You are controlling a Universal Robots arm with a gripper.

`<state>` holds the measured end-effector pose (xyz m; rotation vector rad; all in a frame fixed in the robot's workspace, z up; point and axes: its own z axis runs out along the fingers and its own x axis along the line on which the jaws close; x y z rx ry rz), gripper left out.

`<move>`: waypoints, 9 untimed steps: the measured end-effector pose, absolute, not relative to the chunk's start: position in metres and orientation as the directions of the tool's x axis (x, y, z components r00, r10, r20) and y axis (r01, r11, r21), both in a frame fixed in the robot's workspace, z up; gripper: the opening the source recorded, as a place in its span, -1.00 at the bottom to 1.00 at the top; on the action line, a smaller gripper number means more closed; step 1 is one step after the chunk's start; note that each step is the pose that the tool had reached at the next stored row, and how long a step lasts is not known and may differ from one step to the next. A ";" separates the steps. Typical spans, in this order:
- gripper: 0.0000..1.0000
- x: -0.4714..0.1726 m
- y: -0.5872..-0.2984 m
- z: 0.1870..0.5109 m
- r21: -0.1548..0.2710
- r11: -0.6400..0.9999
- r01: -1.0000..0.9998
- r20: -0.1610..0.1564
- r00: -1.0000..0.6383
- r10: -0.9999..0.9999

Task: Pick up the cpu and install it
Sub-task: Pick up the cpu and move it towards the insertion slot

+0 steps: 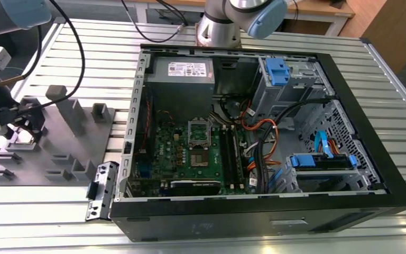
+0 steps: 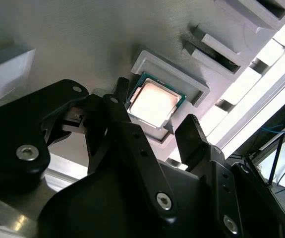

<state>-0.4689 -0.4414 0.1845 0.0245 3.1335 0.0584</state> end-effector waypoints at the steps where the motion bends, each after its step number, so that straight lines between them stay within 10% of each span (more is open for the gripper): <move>1: 0.29 -0.469 -0.441 0.184 0.037 0.999 0.016 -0.007 -1.000 0.016; 9: 0.29 -0.469 -0.441 0.184 0.037 0.999 0.015 -0.007 -1.000 0.016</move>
